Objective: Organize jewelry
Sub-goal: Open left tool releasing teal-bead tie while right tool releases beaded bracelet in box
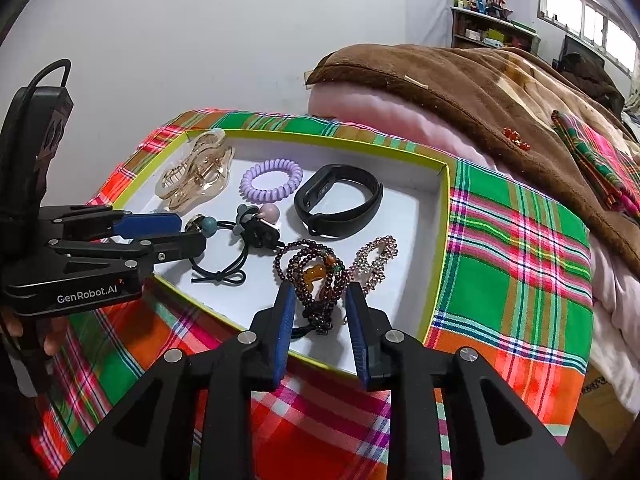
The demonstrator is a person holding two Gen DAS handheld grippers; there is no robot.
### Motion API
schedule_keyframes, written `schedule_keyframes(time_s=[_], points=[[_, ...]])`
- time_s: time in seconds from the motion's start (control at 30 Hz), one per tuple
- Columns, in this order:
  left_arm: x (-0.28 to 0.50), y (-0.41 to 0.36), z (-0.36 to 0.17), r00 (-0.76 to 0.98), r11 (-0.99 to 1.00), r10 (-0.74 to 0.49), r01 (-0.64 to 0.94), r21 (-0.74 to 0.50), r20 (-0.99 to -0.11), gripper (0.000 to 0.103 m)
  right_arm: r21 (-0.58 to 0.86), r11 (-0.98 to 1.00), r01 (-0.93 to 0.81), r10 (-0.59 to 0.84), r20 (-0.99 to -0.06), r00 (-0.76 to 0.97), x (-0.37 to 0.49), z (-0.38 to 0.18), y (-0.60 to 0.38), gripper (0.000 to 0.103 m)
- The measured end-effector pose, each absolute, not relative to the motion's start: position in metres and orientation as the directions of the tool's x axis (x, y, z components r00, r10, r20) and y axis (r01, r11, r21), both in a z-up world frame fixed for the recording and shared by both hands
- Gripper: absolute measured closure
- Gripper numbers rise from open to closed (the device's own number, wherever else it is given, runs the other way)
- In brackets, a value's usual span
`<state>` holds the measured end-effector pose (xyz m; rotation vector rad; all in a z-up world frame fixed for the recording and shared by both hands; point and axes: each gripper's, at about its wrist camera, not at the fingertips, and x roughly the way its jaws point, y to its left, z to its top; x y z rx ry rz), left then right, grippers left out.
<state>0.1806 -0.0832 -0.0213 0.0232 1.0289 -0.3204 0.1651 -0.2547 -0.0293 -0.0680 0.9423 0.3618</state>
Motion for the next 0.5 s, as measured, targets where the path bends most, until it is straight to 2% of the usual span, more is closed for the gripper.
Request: schedule_keyframes(time_s=[0.13, 0.17, 0.2, 0.27, 0.5], points=[[0.179, -0.084, -0.019, 0.475, 0.950, -0.260, 0.279, -0.136, -0.841, 0.059, 0.104, 0.940, -0.326, 0.274, -0.799, 0.536, 0.165, -0.028, -0.255, 0.074], [0.179, -0.084, -0.019, 0.475, 0.951, -0.260, 0.278, -0.137, -0.841, 0.058, 0.108, 0.940, -0.324, 0.277, -0.796, 0.537, 0.165, -0.027, -0.255, 0.068], [0.178, -0.084, -0.018, 0.476, 0.951, -0.262, 0.276, -0.140, -0.840, 0.058, 0.113, 0.940, -0.322, 0.280, -0.795, 0.539, 0.164, -0.026, -0.256, 0.058], [0.177, -0.084, -0.016, 0.479, 0.949, -0.268, 0.278, -0.146, -0.836, 0.057, 0.125, 0.939, -0.322, 0.291, -0.789, 0.541, 0.163, -0.024, -0.257, 0.051], [0.165, -0.082, -0.005, 0.513, 0.950, -0.275, 0.273, -0.149, -0.813, 0.056, 0.114, 0.951, -0.289, 0.271, -0.759, 0.592, 0.150, -0.011, -0.258, 0.051]])
